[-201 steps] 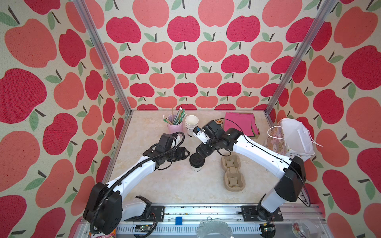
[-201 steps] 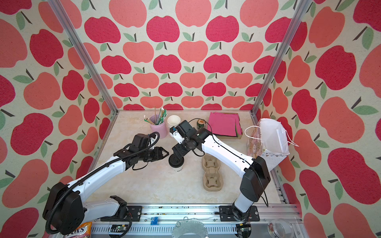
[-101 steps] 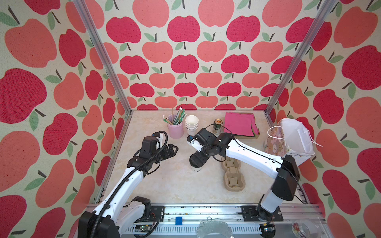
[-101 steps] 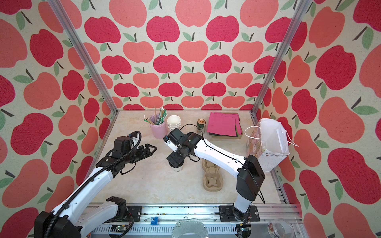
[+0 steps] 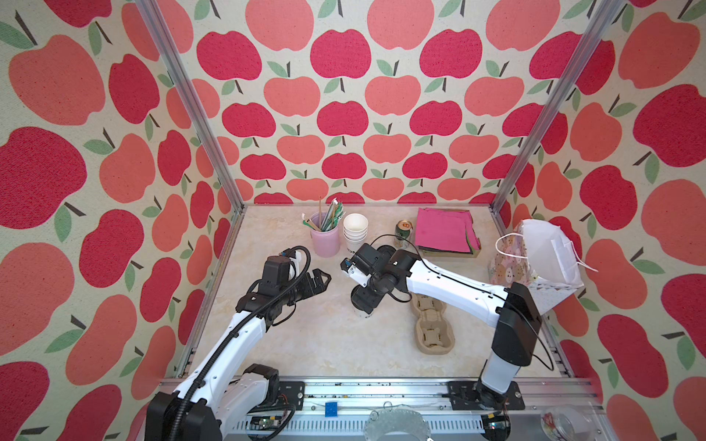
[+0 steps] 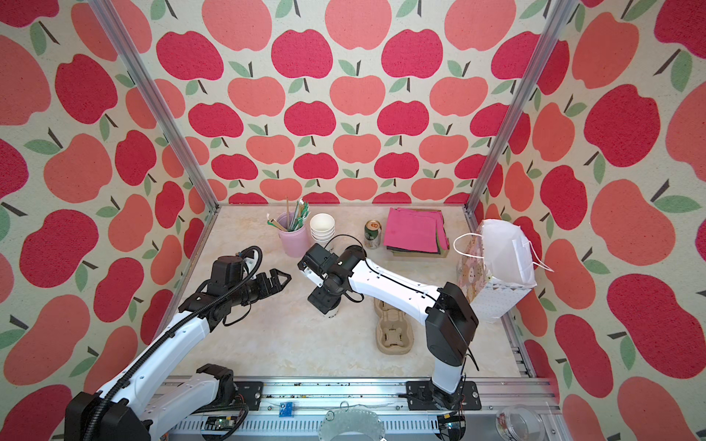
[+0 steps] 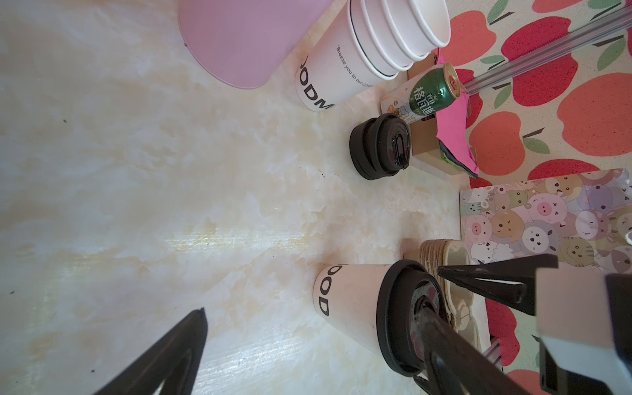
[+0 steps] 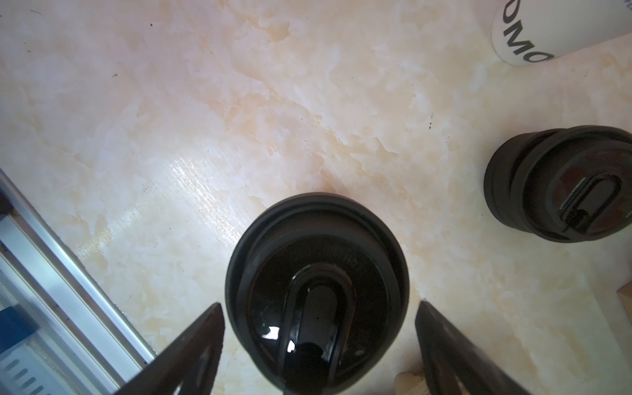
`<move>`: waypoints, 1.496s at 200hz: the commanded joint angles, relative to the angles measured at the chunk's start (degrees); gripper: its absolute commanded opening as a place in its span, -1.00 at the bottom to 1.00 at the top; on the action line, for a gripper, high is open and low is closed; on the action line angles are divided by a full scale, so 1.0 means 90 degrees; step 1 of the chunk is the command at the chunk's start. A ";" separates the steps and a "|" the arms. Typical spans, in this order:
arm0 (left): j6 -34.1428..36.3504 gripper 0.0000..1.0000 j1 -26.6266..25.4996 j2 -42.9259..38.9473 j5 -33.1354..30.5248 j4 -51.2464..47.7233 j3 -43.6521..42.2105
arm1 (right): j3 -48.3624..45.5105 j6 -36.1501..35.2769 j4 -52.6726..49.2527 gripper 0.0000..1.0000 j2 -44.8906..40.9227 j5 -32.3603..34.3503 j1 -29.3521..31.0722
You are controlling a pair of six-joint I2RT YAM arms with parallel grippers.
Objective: Pack the takeout coffee
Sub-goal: 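Grasp the lidded white cup from above with the right gripper while the left withdraws, then carry the lidded cup farther from the robot toward the other lidded cup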
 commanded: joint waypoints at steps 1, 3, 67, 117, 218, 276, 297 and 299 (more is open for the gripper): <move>-0.0066 0.97 0.0046 0.0059 0.0027 0.0068 -0.0125 | 0.0177 -0.0071 -0.0143 0.74 0.0162 0.0083 0.0034; -0.0071 0.97 0.0041 0.0054 0.0029 0.0072 -0.0129 | 0.0184 -0.0071 -0.0143 0.74 0.0173 0.0079 0.0024; -0.0088 0.97 0.0049 0.0073 0.0057 0.0114 -0.0179 | 0.0216 -0.0072 -0.0287 0.59 0.0393 0.0034 0.0034; -0.0114 0.97 0.0059 0.0127 0.0094 0.0190 -0.0198 | 0.0201 -0.0024 -0.0290 0.49 0.0370 0.0068 0.0014; -0.0200 0.97 0.0058 0.0096 0.0153 0.0308 -0.0325 | 0.0073 -0.0080 -0.0325 0.38 -0.0093 0.0328 -0.0849; -0.0235 0.97 0.0059 0.0069 0.0165 0.0310 -0.0363 | -0.0106 -0.0140 -0.0139 0.38 -0.0242 0.0306 -0.1764; -0.0226 0.96 0.0052 0.0049 0.0154 0.0289 -0.0360 | -0.0068 -0.0215 -0.0095 0.38 -0.0226 0.0349 -0.2071; -0.0225 0.97 0.0057 0.0049 0.0154 0.0288 -0.0363 | -0.0060 -0.0217 -0.0089 0.37 -0.0219 0.0351 -0.2108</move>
